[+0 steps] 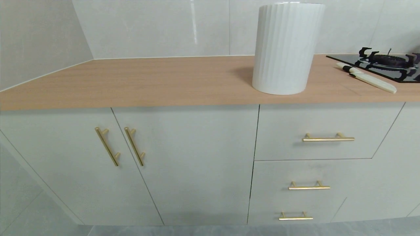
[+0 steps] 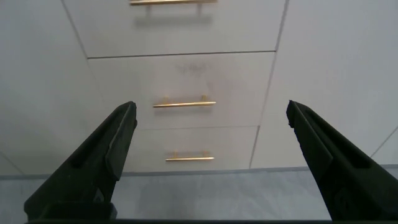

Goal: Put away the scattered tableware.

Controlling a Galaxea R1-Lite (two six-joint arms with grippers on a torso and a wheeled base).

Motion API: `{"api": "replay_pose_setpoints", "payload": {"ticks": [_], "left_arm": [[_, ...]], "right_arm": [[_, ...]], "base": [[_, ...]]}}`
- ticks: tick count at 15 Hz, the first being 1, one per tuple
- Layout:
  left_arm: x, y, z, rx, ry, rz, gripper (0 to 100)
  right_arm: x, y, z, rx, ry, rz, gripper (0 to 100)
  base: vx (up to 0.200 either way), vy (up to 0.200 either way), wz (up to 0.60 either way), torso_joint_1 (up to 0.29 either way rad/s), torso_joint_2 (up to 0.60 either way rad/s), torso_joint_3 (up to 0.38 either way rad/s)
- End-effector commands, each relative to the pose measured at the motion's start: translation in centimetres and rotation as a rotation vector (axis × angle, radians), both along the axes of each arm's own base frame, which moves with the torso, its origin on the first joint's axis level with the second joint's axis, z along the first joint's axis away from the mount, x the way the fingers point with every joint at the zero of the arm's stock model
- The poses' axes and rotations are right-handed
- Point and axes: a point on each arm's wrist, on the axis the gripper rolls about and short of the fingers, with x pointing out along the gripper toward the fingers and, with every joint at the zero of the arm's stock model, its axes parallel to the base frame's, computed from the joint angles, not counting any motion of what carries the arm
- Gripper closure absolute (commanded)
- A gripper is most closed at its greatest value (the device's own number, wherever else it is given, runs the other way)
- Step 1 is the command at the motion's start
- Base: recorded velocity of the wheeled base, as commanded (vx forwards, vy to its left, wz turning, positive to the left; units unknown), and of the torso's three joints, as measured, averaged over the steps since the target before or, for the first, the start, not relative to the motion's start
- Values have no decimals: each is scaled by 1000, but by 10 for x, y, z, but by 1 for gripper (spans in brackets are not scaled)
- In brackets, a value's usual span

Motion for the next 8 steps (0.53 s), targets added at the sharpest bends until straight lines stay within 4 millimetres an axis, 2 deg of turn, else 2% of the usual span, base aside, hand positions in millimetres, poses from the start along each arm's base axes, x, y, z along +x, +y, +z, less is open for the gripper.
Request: {"api": "replay_pose_setpoints", "payload": {"ticks": [1,7,8], "left_arm": [[0,0,0,0,0,0,0],[0,0,0,-5,0,0,0],[0,0,0,-6,-1,0,0]], "right_arm": [[0,0,0,0,2,0,0],[0,0,0,-2,2,0,0],[0,0,0,-3,2,1,0]], "base": [[0,-200,0,-2,7,2],[0,-200,0,5,2,1],[0,0,0,0,0,0]]}}
